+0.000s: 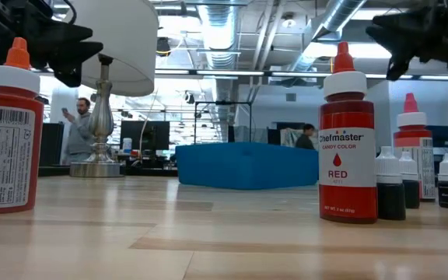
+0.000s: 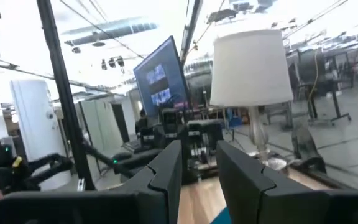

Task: Pick & Place food coloring
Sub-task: Put the large pink food coloring bottle into the blue container

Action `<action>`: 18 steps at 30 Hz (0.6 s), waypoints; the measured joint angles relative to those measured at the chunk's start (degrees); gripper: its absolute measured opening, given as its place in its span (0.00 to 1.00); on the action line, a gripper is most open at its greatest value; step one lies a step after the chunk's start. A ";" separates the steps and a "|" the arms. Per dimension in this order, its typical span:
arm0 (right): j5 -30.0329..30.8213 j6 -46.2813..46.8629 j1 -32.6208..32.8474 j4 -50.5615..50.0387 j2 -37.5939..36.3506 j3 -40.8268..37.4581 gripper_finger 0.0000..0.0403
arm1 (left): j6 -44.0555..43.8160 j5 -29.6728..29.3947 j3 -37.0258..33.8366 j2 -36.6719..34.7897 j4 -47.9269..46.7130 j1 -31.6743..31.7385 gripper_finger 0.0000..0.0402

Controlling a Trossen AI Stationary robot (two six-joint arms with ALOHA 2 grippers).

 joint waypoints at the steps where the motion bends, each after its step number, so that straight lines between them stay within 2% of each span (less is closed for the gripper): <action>1: -0.15 -0.05 0.08 0.38 -0.04 1.03 0.23 | 0.56 -0.56 0.00 0.00 0.44 0.00 0.36; 7: -4.66 -5.88 0.18 -9.30 4.84 8.77 0.23 | 2.64 -0.50 0.00 0.00 0.95 0.00 0.36; 14: -3.71 -8.83 0.78 -22.17 20.95 17.41 0.23 | 12.44 -1.38 0.00 0.00 1.78 0.00 0.36; 18: -3.10 -8.81 2.58 -32.98 28.27 24.41 0.23 | 10.80 -1.46 0.00 0.00 3.03 0.00 0.36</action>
